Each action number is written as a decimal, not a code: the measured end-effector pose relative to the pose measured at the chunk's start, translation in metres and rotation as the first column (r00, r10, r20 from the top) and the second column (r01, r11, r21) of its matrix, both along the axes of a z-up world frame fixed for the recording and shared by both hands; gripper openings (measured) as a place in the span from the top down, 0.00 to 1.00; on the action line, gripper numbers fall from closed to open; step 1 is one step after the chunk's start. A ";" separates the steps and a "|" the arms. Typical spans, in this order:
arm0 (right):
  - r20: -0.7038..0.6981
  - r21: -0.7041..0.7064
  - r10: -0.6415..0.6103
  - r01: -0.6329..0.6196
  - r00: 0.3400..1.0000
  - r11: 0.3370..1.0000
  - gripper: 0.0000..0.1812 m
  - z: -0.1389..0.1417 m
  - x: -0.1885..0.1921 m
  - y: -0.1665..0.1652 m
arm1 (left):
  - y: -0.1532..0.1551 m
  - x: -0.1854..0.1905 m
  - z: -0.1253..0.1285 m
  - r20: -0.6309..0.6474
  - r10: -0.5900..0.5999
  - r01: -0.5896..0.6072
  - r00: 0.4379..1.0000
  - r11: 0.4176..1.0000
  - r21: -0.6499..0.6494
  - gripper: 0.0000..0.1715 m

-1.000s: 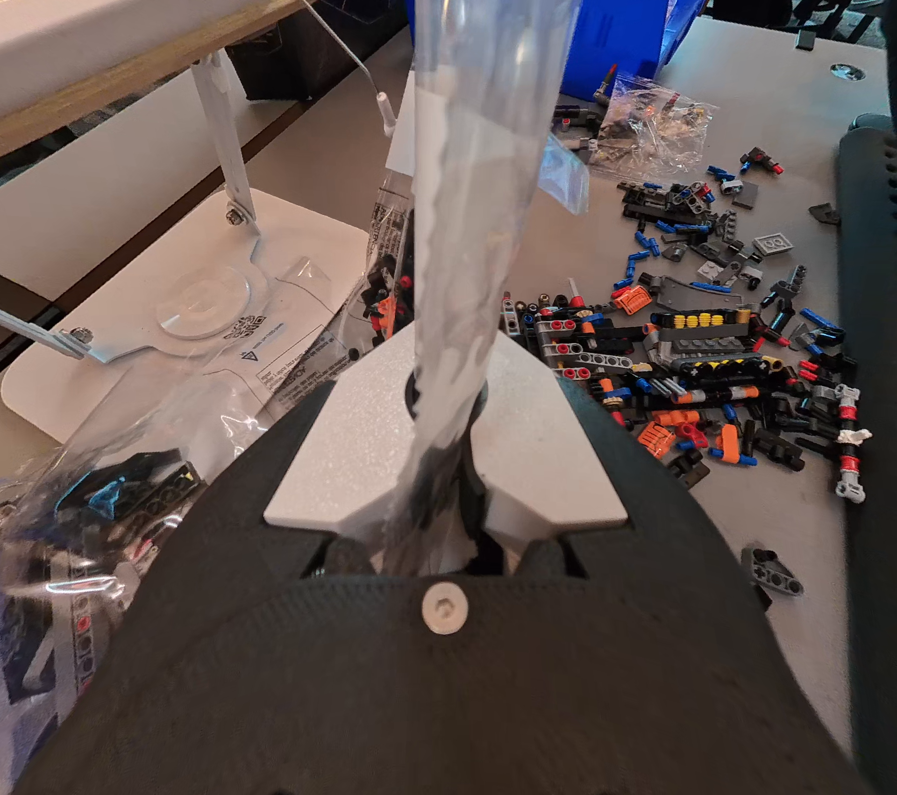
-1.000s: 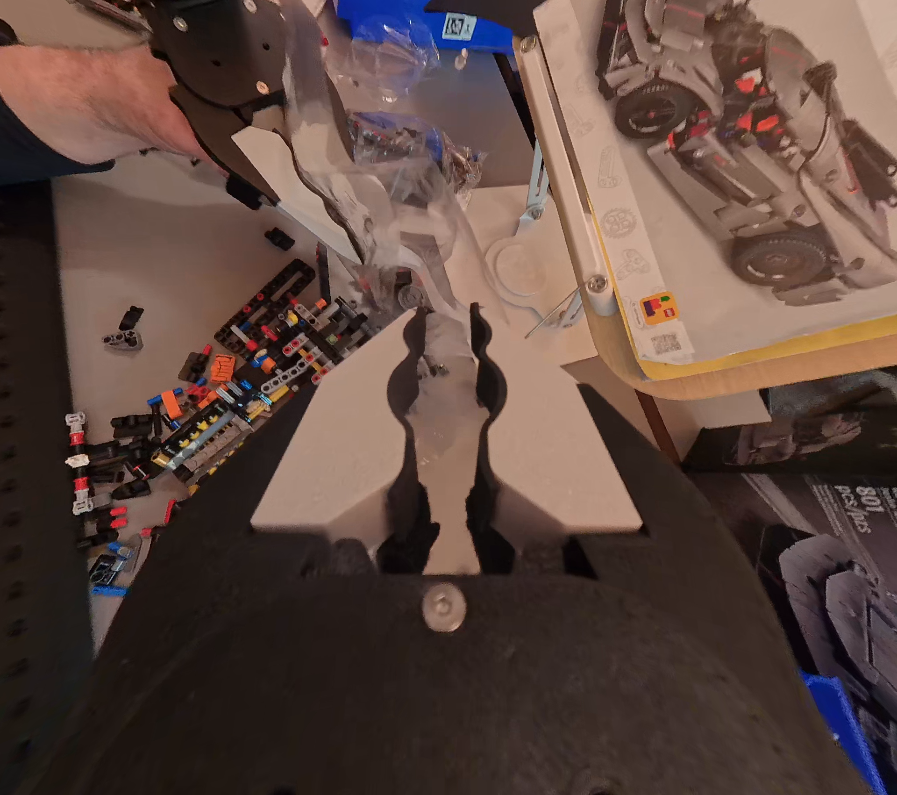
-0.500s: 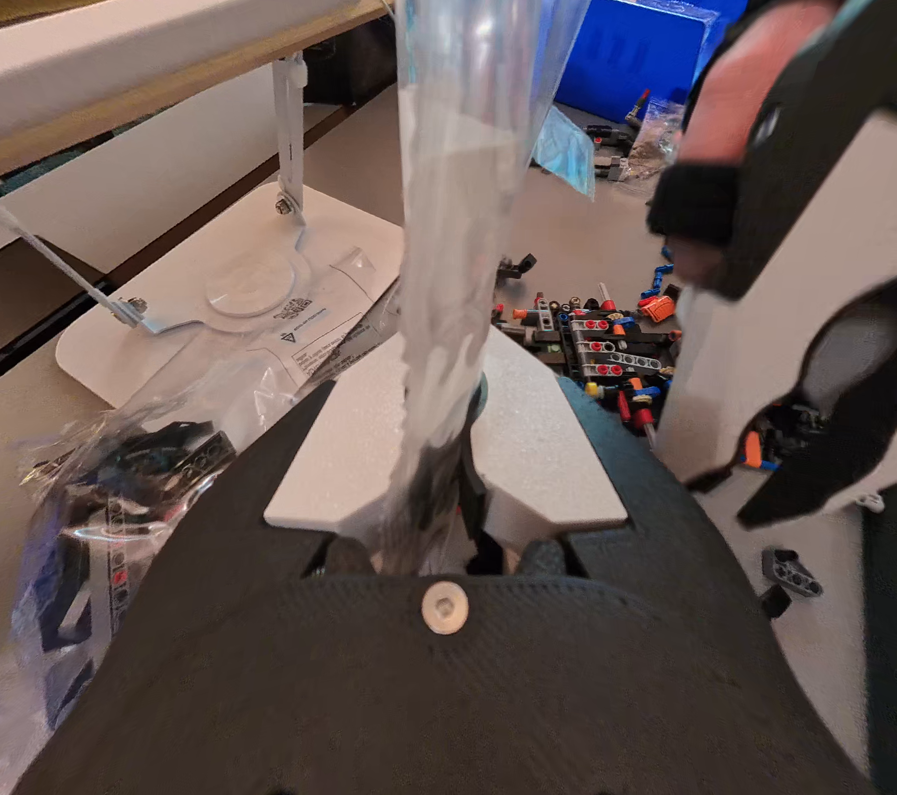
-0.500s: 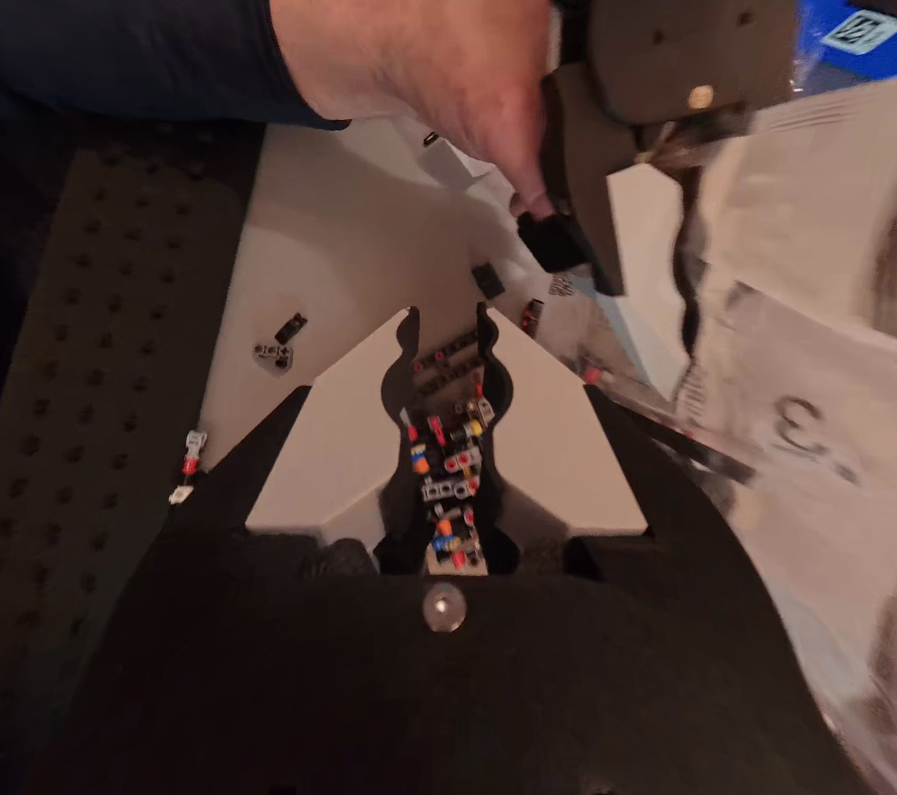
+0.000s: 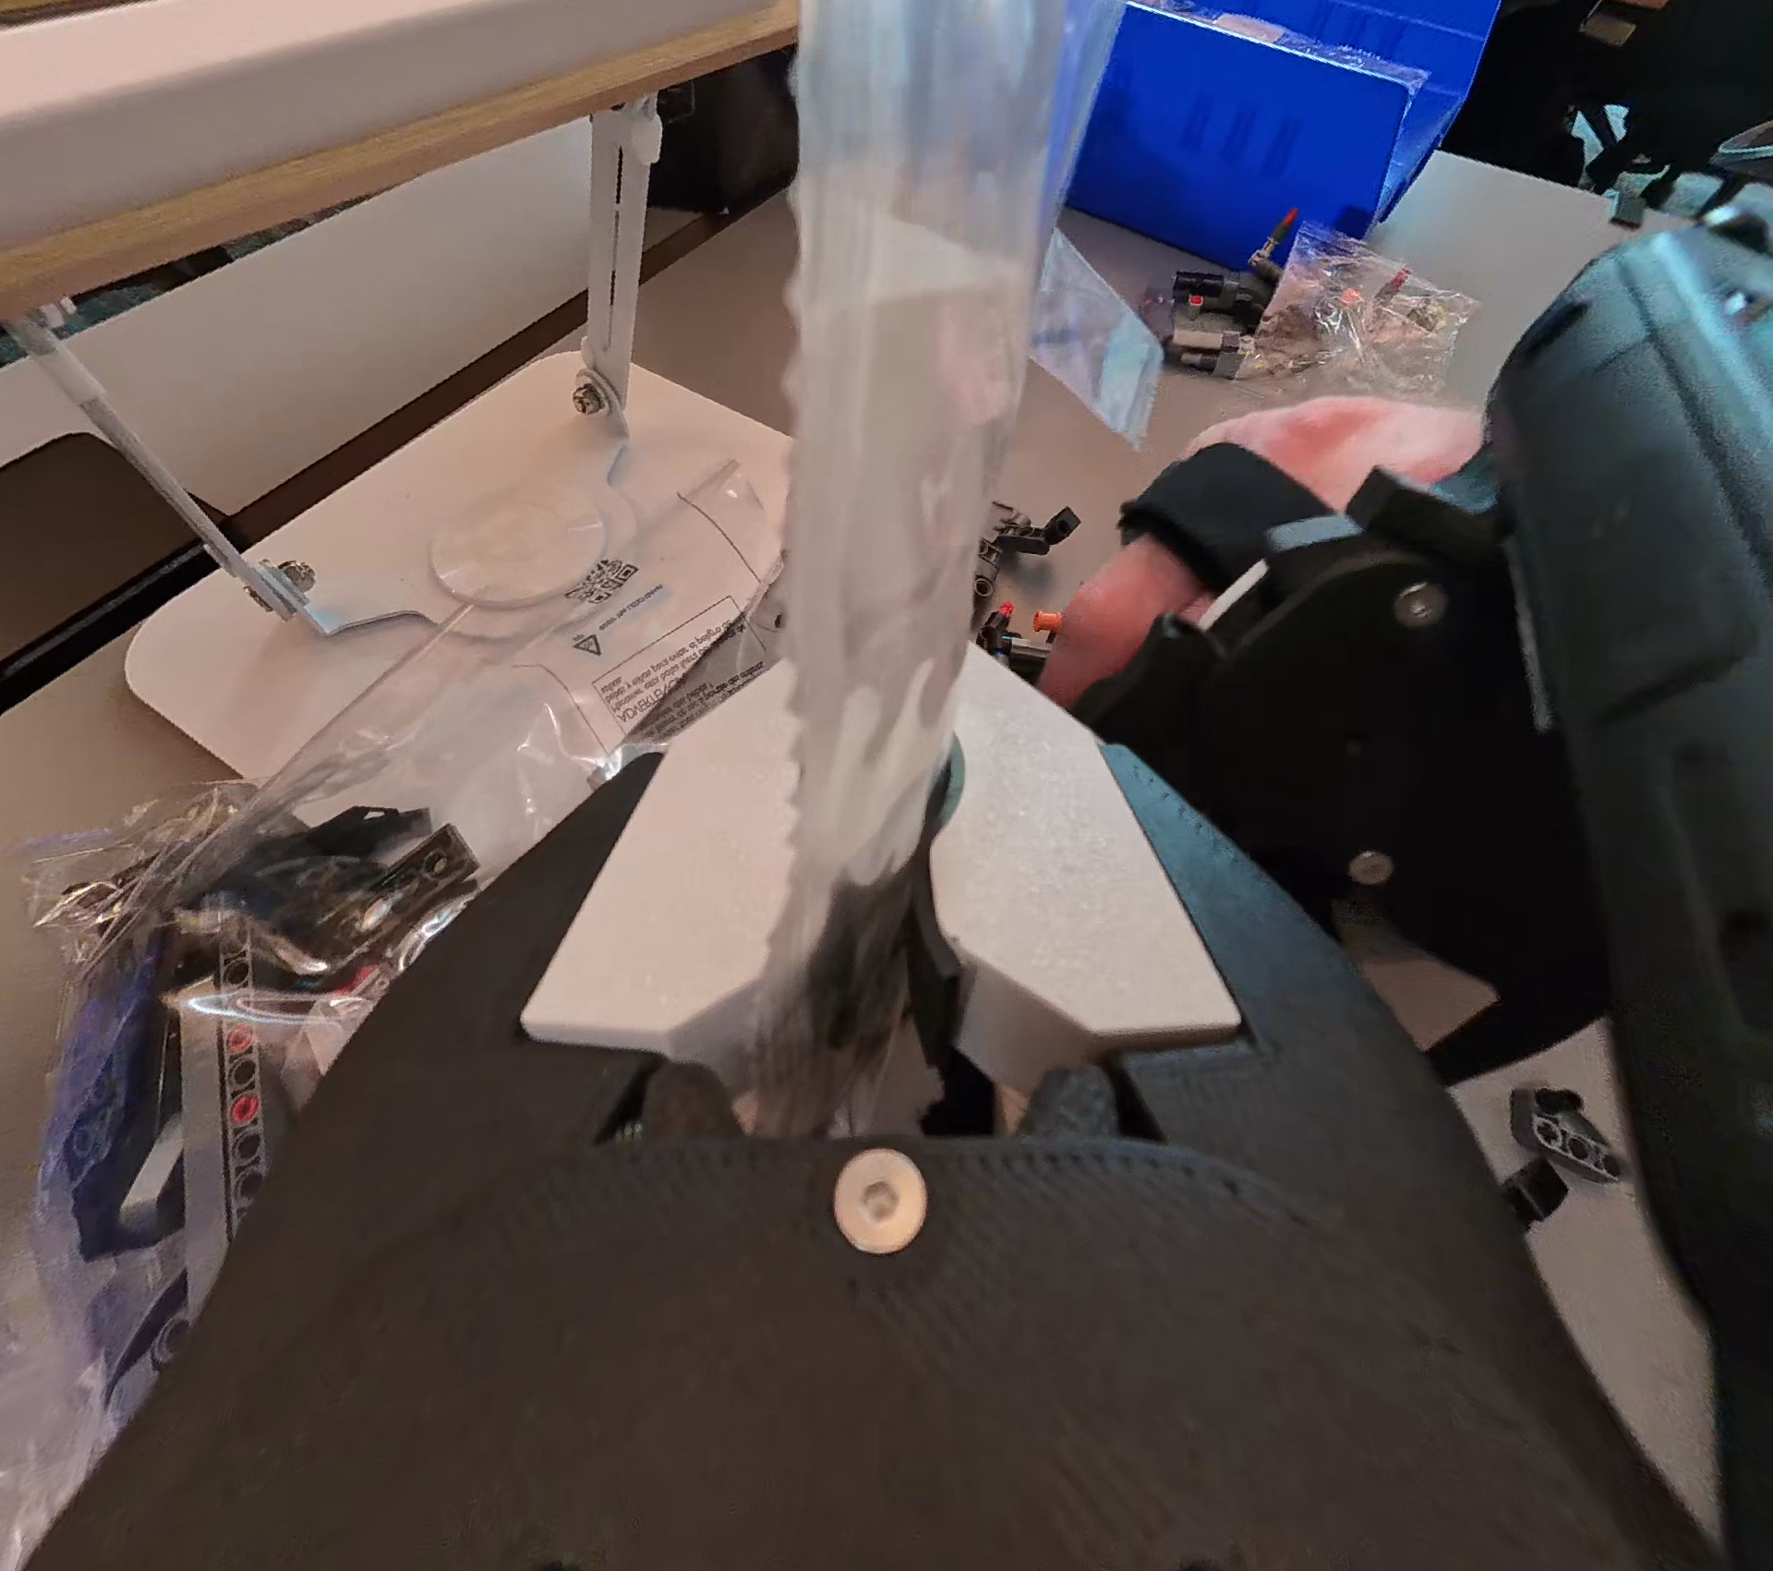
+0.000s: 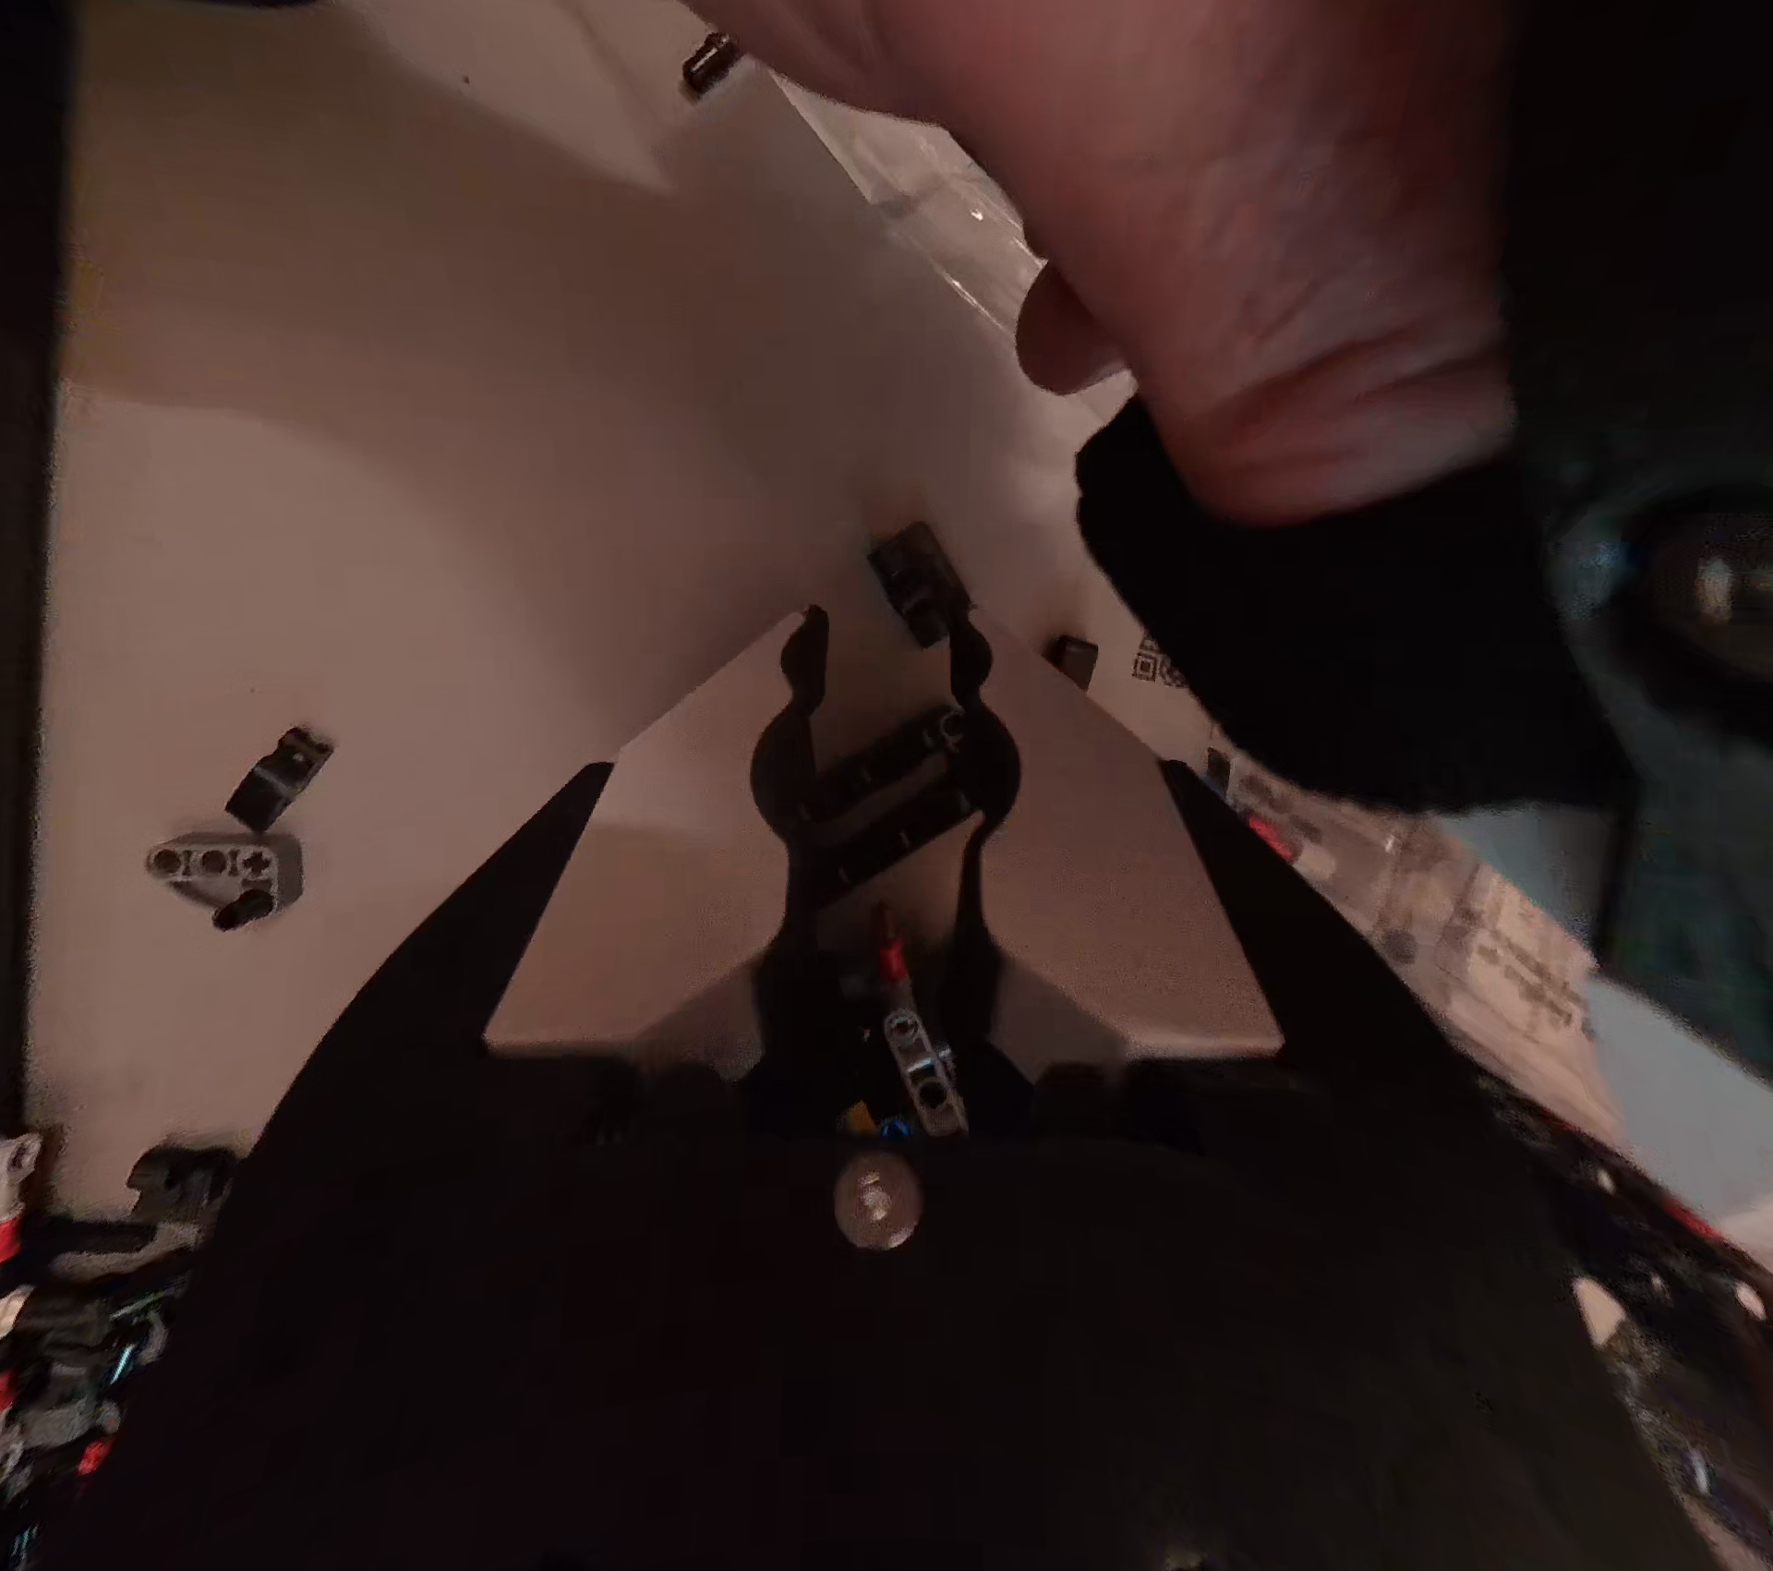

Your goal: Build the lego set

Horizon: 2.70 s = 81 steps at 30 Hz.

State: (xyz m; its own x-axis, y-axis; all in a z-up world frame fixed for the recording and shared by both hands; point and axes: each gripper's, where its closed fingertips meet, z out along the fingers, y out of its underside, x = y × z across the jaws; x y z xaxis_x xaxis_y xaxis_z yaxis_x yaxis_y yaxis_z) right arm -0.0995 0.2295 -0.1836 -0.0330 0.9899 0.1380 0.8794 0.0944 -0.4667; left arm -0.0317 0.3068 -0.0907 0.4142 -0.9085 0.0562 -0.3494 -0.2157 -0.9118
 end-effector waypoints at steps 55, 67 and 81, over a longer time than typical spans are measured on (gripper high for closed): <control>-0.486 0.123 -0.267 0.367 0.832 0.922 0.92 0.216 0.149 0.060 | -0.014 0.009 -0.004 -0.046 -0.068 0.070 0.997 0.996 0.051 1.00; -0.081 -0.065 0.219 -0.224 0.972 0.972 0.91 0.112 0.069 -0.075 | -0.013 0.004 -0.004 -0.038 -0.064 0.065 0.997 0.997 0.050 1.00; 0.231 -0.284 0.428 -0.360 0.874 0.889 0.93 0.000 0.061 -0.132 | -0.012 0.003 -0.004 -0.033 -0.061 0.063 0.998 0.997 0.049 1.00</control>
State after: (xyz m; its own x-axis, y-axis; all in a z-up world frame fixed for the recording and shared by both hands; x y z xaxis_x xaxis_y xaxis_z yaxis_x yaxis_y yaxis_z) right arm -0.0381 0.0974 -0.1835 -0.4307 0.8882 -0.1601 0.8868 0.3835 -0.2580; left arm -0.0289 0.2944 -0.0943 0.3580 -0.9337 -0.0018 -0.3894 -0.1476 -0.9092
